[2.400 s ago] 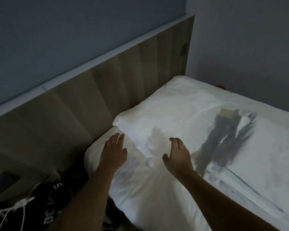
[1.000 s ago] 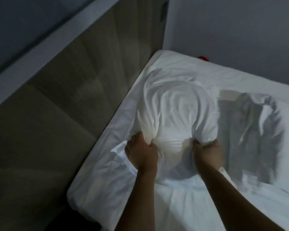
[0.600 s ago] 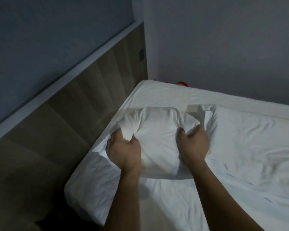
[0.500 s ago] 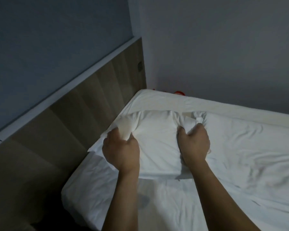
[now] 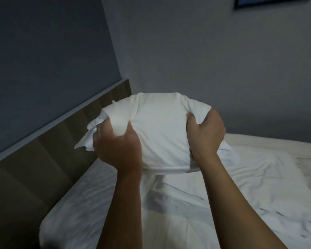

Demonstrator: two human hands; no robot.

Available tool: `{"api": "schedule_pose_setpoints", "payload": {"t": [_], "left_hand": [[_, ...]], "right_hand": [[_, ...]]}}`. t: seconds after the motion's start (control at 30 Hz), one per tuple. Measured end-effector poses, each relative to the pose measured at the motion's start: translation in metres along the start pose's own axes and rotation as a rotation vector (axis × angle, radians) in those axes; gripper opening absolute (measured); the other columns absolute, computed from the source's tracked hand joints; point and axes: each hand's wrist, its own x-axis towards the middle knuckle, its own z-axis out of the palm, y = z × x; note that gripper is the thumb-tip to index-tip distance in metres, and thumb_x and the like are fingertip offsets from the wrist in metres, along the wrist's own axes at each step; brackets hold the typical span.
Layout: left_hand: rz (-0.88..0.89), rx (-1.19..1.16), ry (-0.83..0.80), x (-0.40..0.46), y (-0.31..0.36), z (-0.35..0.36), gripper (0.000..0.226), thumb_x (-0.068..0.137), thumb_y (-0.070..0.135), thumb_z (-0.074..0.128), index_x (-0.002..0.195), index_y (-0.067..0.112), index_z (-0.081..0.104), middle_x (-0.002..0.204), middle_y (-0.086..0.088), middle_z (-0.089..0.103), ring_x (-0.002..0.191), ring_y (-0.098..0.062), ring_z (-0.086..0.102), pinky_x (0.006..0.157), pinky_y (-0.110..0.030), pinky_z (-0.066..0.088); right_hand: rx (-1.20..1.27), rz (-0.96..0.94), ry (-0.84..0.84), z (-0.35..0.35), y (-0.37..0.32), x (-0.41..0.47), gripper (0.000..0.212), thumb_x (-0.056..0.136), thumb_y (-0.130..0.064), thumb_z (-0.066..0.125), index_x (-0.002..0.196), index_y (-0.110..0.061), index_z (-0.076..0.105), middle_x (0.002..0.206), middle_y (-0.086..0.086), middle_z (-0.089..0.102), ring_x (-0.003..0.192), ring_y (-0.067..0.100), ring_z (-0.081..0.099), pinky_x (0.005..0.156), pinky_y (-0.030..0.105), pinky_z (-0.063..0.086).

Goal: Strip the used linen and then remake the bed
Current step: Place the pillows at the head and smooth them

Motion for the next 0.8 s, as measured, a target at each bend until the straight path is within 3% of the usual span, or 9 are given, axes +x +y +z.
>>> {"api": "schedule_pose_setpoints", "payload": {"t": [0.13,0.23,0.33,0.5,0.6,0.8], "left_hand": [[0.112,-0.211,0.120,-0.055,0.071,-0.017,0.032,0.079,0.026,0.079,0.098,0.001,0.070,0.095,-0.010,0.071,0.090,-0.011,0.056,0.089,-0.018,0.040],[0.129,-0.273,0.144,-0.107,0.123,-0.028,0.031,0.080,0.026,0.077,0.096,0.001,0.070,0.093,-0.009,0.070,0.089,-0.011,0.056,0.089,-0.012,0.038],[0.060,-0.299,0.065,-0.150,0.170,-0.030,0.032,0.080,0.030,0.075,0.100,0.006,0.070,0.097,-0.004,0.068,0.093,-0.012,0.056,0.090,-0.020,0.040],[-0.017,-0.329,-0.085,-0.221,0.224,-0.010,0.037,0.079,0.041,0.075,0.105,0.016,0.067,0.104,0.008,0.064,0.101,-0.014,0.059,0.092,-0.032,0.048],[-0.022,-0.308,-0.152,-0.271,0.254,0.004,0.033,0.078,0.039,0.075,0.102,0.017,0.067,0.099,0.011,0.062,0.097,-0.015,0.059,0.088,-0.031,0.047],[0.018,-0.352,-0.219,-0.379,0.336,0.025,0.019,0.078,0.028,0.076,0.090,0.016,0.068,0.090,0.001,0.067,0.090,-0.024,0.060,0.079,-0.037,0.051]], "right_hand": [[-0.048,-0.078,0.081,-0.092,0.010,0.032,0.034,0.082,-0.038,0.068,0.077,-0.011,0.048,0.079,0.006,0.058,0.077,0.028,0.053,0.075,0.036,0.039],[-0.076,-0.094,0.144,-0.158,0.030,0.048,0.035,0.084,-0.035,0.069,0.093,-0.004,0.056,0.091,0.011,0.060,0.089,0.033,0.053,0.082,0.039,0.038],[-0.101,-0.077,0.201,-0.213,0.055,0.063,0.040,0.085,-0.033,0.069,0.107,-0.002,0.058,0.099,0.012,0.061,0.095,0.033,0.053,0.087,0.038,0.037],[-0.140,-0.042,0.307,-0.290,0.103,0.095,0.041,0.084,-0.032,0.070,0.110,-0.003,0.058,0.104,0.011,0.062,0.098,0.031,0.054,0.092,0.040,0.041],[-0.166,0.018,0.334,-0.339,0.141,0.112,0.042,0.083,-0.032,0.070,0.110,-0.002,0.058,0.104,0.011,0.062,0.099,0.031,0.054,0.092,0.039,0.040],[-0.182,0.101,0.367,-0.447,0.220,0.155,0.045,0.083,-0.035,0.069,0.113,-0.004,0.057,0.106,0.009,0.061,0.103,0.029,0.053,0.095,0.038,0.039]]}}
